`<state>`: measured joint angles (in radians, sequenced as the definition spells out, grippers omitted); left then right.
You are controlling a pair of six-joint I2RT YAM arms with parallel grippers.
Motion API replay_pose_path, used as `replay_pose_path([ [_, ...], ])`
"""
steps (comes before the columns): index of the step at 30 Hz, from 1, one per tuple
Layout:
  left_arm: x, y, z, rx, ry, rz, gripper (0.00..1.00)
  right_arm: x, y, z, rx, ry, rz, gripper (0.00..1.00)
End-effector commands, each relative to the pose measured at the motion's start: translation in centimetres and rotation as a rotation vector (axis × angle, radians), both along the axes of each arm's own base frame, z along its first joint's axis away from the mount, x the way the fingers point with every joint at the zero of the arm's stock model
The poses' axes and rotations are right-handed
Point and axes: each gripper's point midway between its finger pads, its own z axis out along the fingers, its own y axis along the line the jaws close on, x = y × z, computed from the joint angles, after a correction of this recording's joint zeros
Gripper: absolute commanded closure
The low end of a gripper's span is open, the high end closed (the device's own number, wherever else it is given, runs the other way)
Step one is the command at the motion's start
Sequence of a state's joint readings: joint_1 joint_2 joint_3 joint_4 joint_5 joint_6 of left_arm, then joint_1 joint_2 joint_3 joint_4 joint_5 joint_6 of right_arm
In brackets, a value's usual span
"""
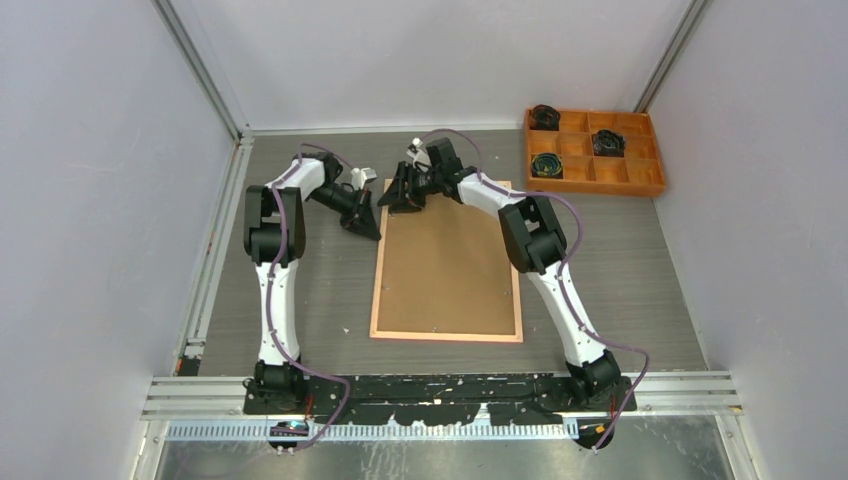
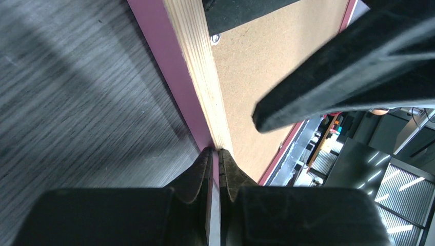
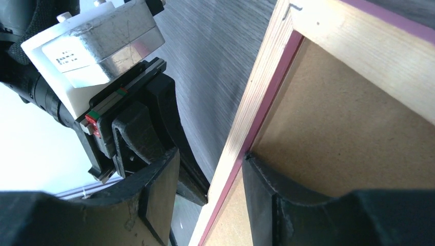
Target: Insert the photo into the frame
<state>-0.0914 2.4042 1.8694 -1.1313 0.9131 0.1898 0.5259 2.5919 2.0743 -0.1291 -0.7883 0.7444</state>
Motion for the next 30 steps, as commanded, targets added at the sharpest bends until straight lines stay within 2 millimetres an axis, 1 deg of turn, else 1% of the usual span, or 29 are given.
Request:
replay_pose_path([
  [1,0.2,0.6,-1.2,0.073,-0.077,-0.043,0.93,-0.2,0.5,2.3,0.045,0.028,-0.002,0.42],
  [3,0.2,0.7,-0.5,0.072,-0.090,-0.043,0.92,1.2,-0.6,4.1,0.052,-0.024,-0.052,0.34],
  [4,0.2,0.8,-0.1,0.071,-0.095,-0.042,0.91,1.7,-1.0,5.2,0.059,-0.055,-0.071,0.29],
  [7,-0.1,1.2,1.4,0.068,-0.121,-0.055,0.87,2.9,-2.5,8.4,0.064,-0.131,-0.137,0.20],
  [8,-0.4,1.5,1.7,0.070,-0.124,-0.059,0.86,3.2,-3.3,10.0,0.069,-0.167,-0.170,0.18],
  [10,-0.8,1.9,2.4,0.077,-0.143,-0.066,0.83,3.6,-5.0,12.1,0.069,-0.210,-0.235,0.13],
  [11,-1.2,2.2,2.6,0.085,-0.141,-0.069,0.81,3.5,-6.1,12.0,0.054,-0.206,-0.269,0.12],
  [12,-1.4,2.4,2.8,0.091,-0.150,-0.073,0.80,3.8,-7.2,13.2,0.050,-0.228,-0.310,0.11],
  [13,-1.8,2.7,2.9,0.101,-0.156,-0.080,0.78,3.8,-8.6,13.2,0.025,-0.228,-0.354,0.10],
  [14,-2.4,3.0,2.8,0.121,-0.153,-0.088,0.76,3.5,-10.2,12.5,-0.021,-0.218,-0.403,0.09],
  [17,-3.6,3.9,2.4,0.174,-0.181,-0.111,0.73,2.9,-16.6,10.5,-0.178,-0.179,-0.579,0.08],
  [20,-5.3,4.2,1.1,0.243,-0.198,-0.158,0.72,1.2,-23.0,7.9,-0.330,-0.151,-0.757,0.07],
  [21,-6.0,4.2,0.7,0.264,-0.200,-0.180,0.72,0.4,-24.6,7.1,-0.358,-0.137,-0.792,0.07],
  [22,-6.6,4.2,0.2,0.289,-0.206,-0.203,0.72,-0.1,-26.2,7.0,-0.378,-0.139,-0.836,0.06],
  [24,-7.7,4.0,-0.7,0.337,-0.222,-0.251,0.73,-1.3,-28.5,5.5,-0.416,-0.120,-0.882,0.06],
  [26,-8.6,4.1,-1.5,0.381,-0.233,-0.292,0.73,-2.2,-30.3,4.1,-0.459,-0.103,-0.914,0.06],
  [28,-9.6,3.9,-2.0,0.398,-0.232,-0.324,0.73,-2.8,-31.6,2.8,-0.495,-0.085,-0.939,0.06],
  [29,-9.9,3.9,-2.1,0.404,-0.237,-0.334,0.74,-3.2,-32.0,2.0,-0.506,-0.072,-0.945,0.06],
  [30,-10.2,3.8,-2.1,0.405,-0.239,-0.341,0.74,-3.1,-32.1,1.8,-0.502,-0.072,-0.951,0.06],
])
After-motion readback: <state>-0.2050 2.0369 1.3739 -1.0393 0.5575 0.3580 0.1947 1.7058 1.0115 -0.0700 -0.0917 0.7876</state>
